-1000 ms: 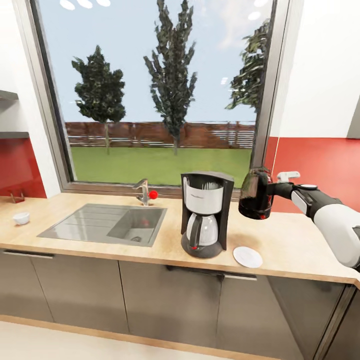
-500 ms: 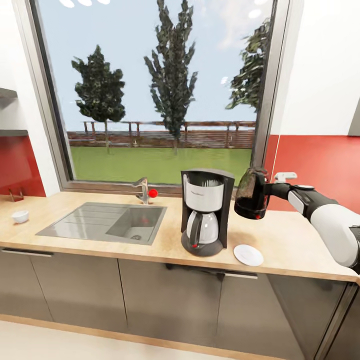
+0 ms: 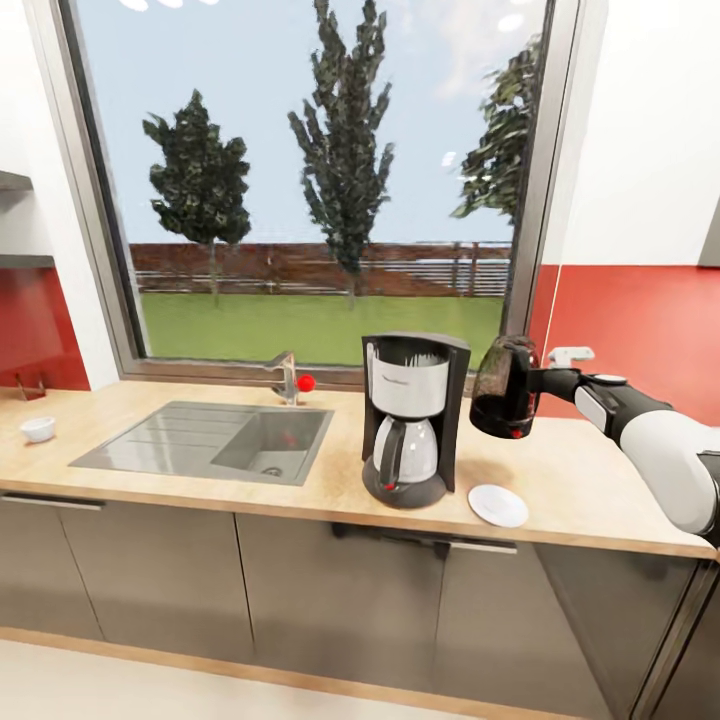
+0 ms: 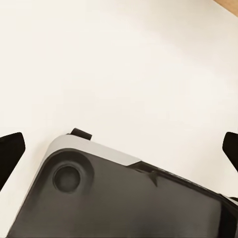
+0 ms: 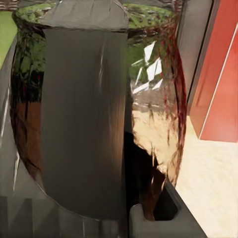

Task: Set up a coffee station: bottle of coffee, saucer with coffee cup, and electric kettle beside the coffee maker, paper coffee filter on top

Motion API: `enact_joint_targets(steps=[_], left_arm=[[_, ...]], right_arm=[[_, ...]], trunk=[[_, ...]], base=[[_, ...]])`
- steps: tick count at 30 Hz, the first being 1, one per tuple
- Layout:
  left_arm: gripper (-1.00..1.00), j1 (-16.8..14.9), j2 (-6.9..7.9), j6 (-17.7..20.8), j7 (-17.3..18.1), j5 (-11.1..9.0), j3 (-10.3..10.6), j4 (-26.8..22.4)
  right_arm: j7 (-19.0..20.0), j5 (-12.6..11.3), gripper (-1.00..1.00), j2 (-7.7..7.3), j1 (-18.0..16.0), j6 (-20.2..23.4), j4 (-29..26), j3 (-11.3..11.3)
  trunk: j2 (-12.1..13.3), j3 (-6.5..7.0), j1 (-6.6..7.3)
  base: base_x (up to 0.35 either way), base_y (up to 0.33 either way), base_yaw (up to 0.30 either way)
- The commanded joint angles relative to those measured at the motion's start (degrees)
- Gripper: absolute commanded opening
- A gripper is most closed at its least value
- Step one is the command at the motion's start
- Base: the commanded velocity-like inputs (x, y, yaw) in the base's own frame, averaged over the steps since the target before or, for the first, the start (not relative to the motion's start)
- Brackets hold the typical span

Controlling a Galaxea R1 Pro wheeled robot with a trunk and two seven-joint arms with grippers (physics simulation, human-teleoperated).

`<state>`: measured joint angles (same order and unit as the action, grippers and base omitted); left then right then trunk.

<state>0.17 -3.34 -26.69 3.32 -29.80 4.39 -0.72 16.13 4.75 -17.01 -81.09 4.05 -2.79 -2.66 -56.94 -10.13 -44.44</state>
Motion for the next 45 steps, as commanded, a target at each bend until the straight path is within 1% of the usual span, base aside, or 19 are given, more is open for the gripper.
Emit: enact_joint_targets(steps=[1,3,5,6,7,8,9,11,12,14,16,19,22,24,28,34,39,45], left_arm=[[1.0,0.0,0.0,-0.1,0.2,-0.6,0.4,-0.1],[1.0,0.0,0.05,-0.1,0.2,-0.6,0.5,0.0],[1.0,0.0,0.21,-0.2,0.3,-1.2,0.4,0.0],[1.0,0.0,1.97,-0.2,5.5,-10.5,0.5,0.0],[1.0,0.0,2.45,-0.1,6.6,-11.8,0.5,0.1],[1.0,0.0,3.83,0.2,9.7,-16.2,0.6,0.2],[1.0,0.0,4.17,0.5,10.7,-17.6,0.6,0.2],[1.0,0.0,5.14,1.6,13.2,-22.9,0.7,0.3],[1.0,0.0,5.6,2.2,13.9,-25.2,0.7,0.3],[1.0,0.0,6.49,2.8,15.2,-28.9,0.7,0.4],[1.0,0.0,6.94,3.4,16.9,-31.8,0.7,0.4],[1.0,0.0,7.3,4.9,18.9,-35.4,0.6,0.5],[1.0,0.0,7.92,5.9,19.6,-38.5,0.7,0.5],[1.0,0.0,8.03,6.1,19.9,-39.9,0.7,0.5],[1.0,0.0,8.08,6.3,20.2,-40.9,0.7,0.5],[1.0,0.0,8.07,6.2,20.2,-41.0,0.7,0.5],[1.0,0.0,7.94,6.2,20.2,-41.0,0.7,0.5],[1.0,0.0,7.91,6.1,20.2,-40.9,0.7,0.5]], right_arm=[[0.2,0.4,-1.0,-0.02,0.0,0.3,-0.1,-0.7],[0.2,0.4,-1.0,-0.05,0.0,0.1,-0.1,-0.7],[0.2,0.3,-1.0,-0.19,0.0,-0.9,0.0,-0.7],[0.2,0.3,-1.0,-0.24,0.0,-1.1,0.0,-0.7],[0.2,0.3,-1.0,-0.23,0.0,-1.2,0.0,-0.7],[0.2,0.4,-1.0,-0.23,0.0,-1.2,0.0,-0.6],[0.2,0.4,-1.0,-0.24,0.0,-1.2,0.0,-0.6],[0.2,0.4,-1.0,-0.34,0.0,-1.4,0.0,-0.6],[0.2,0.4,-1.0,-0.39,0.0,-1.5,0.0,-0.6],[0.2,0.5,-1.0,-0.39,0.0,-1.9,0.0,-0.6],[0.2,0.5,-1.0,-0.31,0.0,-2.1,0.0,-0.6],[0.2,0.5,-1.0,-0.24,0.0,-2.1,0.1,-0.6],[0.1,0.5,-1.0,-0.14,0.0,-1.9,0.1,-0.6],[0.1,0.4,-1.0,-0.04,0.0,-1.7,0.1,-0.6],[0.1,0.5,-1.0,0.04,0.0,-1.7,0.1,-0.5],[0.2,0.5,-1.0,0.04,0.1,-1.3,0.1,-0.5],[0.1,0.6,-1.0,0.12,0.0,1.1,0.1,-0.4],[-0.5,0.6,-1.0,0.2,0.1,1.7,0.1,-0.3]], trunk=[[-0.5,-0.25,-0.23],[-1.3,-0.61,-0.67],[-2.1,-0.97,-1.11],[-2.5,-1.14,-1.33],[-2.9,-1.32,-1.55],[-3.3,-1.5,-1.77],[-3.7,-1.68,-1.99],[-4.5,-2.04,-2.43],[-4.9,-2.22,-2.65],[-5.7,-2.58,-3.09],[-6.5,-2.94,-3.53],[-7.7,-3.48,-4.19],[-8.9,-4.02,-4.85],[-9.7,-4.38,-5.28],[-11.3,-5.09,-6.16],[-13.7,-6.17,-7.48],[-15.7,-7.07,-8.58],[-18.1,-8.15,-9.9]], base=[[0.0,0.0,0.0],[0.0,0.0,0.0],[0.0,0.0,0.0],[0.0,0.0,0.0],[0.0,0.0,0.0],[0.0,0.0,0.0],[0.0,0.0,0.0],[0.0,0.0,0.0],[0.0,0.0,0.0],[0.0,0.0,0.0],[0.0,0.0,0.0],[0.0,0.0,0.0],[0.0,0.0,0.0],[0.0,0.0,0.0],[0.0,0.0,0.0],[0.0,0.0,0.0],[0.0,0.0,0.0],[0.0,0.0,0.0]])
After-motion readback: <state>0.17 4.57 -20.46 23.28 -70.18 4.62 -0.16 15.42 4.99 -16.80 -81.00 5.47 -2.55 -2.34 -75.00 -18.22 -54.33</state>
